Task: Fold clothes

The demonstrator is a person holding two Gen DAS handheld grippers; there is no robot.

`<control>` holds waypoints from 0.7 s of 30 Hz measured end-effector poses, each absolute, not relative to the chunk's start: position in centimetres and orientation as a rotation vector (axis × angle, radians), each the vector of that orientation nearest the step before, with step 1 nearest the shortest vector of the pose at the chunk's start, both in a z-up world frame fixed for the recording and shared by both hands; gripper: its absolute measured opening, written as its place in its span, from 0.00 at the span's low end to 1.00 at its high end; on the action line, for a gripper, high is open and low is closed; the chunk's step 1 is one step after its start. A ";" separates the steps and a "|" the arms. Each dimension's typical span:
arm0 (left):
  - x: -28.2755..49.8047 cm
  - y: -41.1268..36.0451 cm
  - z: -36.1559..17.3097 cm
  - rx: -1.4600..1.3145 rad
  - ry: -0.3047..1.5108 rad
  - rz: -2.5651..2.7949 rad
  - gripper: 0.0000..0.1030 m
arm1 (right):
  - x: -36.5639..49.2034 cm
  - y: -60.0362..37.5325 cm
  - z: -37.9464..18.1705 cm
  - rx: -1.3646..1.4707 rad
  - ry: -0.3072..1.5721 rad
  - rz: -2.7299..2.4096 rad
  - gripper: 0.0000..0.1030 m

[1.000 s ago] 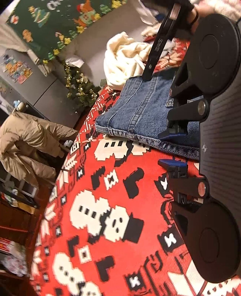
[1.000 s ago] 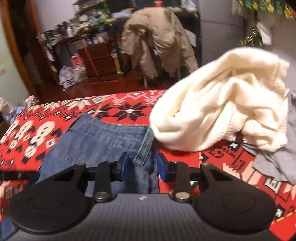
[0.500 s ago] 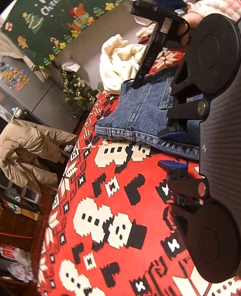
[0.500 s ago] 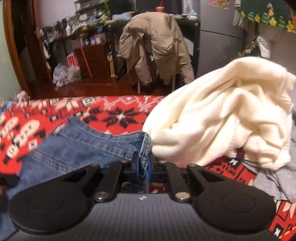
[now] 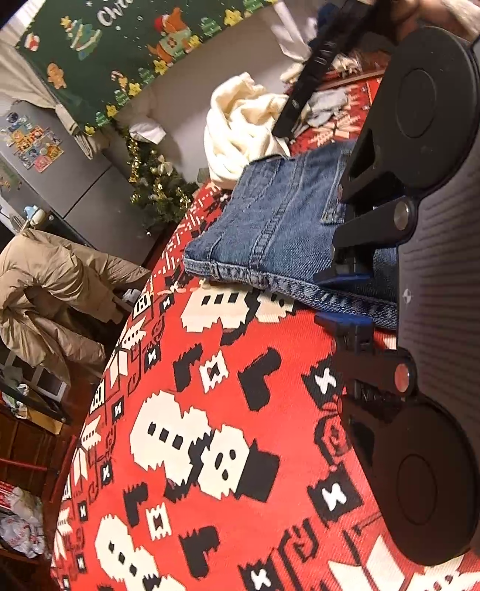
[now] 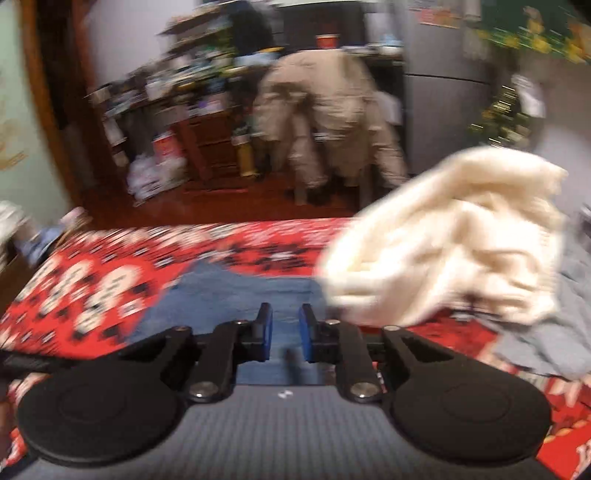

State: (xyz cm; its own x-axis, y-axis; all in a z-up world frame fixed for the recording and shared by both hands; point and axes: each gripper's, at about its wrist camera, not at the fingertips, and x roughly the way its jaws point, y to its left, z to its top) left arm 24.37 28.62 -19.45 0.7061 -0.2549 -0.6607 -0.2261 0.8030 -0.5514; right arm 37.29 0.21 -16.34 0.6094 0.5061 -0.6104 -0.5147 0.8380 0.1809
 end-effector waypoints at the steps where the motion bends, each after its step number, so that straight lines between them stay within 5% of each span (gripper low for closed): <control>1: 24.3 28.6 -19.4 -0.655 0.798 -0.020 0.13 | 36.9 1.5 -16.4 -0.013 0.714 0.627 0.16; 14: 24.3 28.7 -19.6 -0.682 0.803 -0.058 0.13 | 40.3 10.4 -21.5 -0.106 0.764 0.630 0.14; 16: 24.3 28.9 -19.7 -0.697 0.805 -0.060 0.13 | 41.2 10.8 -21.7 -0.144 0.773 0.596 0.00; 21: 24.3 29.1 -19.7 -0.709 0.810 -0.059 0.13 | 41.4 10.4 -20.4 -0.113 0.794 0.592 0.06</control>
